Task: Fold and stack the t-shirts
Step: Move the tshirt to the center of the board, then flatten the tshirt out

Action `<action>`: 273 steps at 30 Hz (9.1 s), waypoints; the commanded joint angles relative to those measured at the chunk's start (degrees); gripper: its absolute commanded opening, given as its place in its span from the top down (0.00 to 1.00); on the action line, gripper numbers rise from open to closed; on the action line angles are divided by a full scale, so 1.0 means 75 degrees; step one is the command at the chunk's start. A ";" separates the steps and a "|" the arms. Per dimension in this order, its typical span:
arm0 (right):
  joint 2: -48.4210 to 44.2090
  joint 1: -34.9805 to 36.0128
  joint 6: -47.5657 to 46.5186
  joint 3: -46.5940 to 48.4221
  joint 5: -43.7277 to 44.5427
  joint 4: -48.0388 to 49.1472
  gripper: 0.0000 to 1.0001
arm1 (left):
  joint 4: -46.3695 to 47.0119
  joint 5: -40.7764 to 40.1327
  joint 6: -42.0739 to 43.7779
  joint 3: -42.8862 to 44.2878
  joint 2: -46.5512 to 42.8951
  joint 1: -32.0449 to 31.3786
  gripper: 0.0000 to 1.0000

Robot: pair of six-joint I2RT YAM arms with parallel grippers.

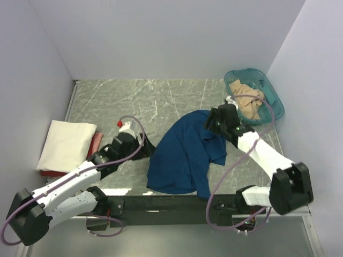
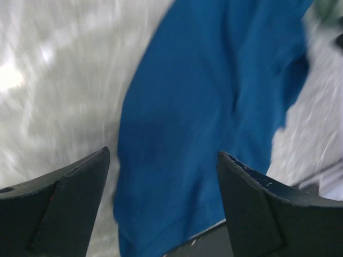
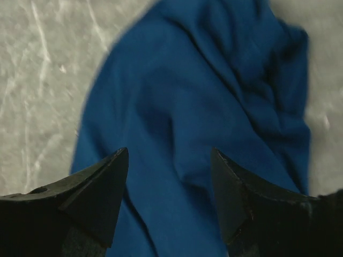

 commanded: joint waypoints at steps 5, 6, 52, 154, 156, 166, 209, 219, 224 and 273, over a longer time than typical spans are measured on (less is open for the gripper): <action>-0.1728 -0.0058 0.0295 -0.1571 0.0455 0.0536 0.31 | 0.1243 0.0304 -0.0703 -0.0789 0.0850 -0.1224 0.15; -0.1776 -0.0047 0.0306 -0.1689 0.0618 0.0547 0.31 | 0.1208 0.0127 -0.0726 -0.0730 0.1004 -0.1378 0.16; -0.1766 -0.0023 0.0588 -0.3144 -0.1173 0.1848 0.36 | 0.0340 0.0524 -0.0129 0.2954 0.3939 0.3331 0.45; -0.0102 0.0915 0.0471 -0.1996 0.0455 0.1427 0.66 | -0.1828 -0.2816 -0.2051 0.0078 -0.0295 0.0600 0.99; -0.0042 0.0926 0.0413 -0.1949 0.0538 0.1380 0.68 | -0.1851 -0.2804 -0.2016 0.0114 -0.0342 0.0647 0.99; -0.0380 0.0915 0.0248 -0.1622 0.0853 0.0679 1.00 | -0.2097 -0.2944 -0.1688 0.0511 -0.0400 0.0822 0.99; -0.1872 0.0833 -0.2623 0.6149 0.1968 -0.1798 1.00 | -0.1712 -0.4751 0.1323 0.7602 0.0769 0.1631 0.99; 0.1851 -0.0222 -0.3044 0.9620 0.0960 -0.0881 1.00 | -0.0281 -0.1451 0.1161 1.0265 0.4225 0.4510 0.99; 0.2748 -0.0398 -0.3209 1.1972 0.0843 -0.1351 1.00 | -0.0784 -0.0322 0.0880 1.2708 0.5740 0.5264 0.99; -0.0265 -0.0703 0.0623 -0.2370 -0.0247 0.0934 0.44 | -0.1265 -0.0624 -0.1418 0.0032 -0.0389 0.5780 0.99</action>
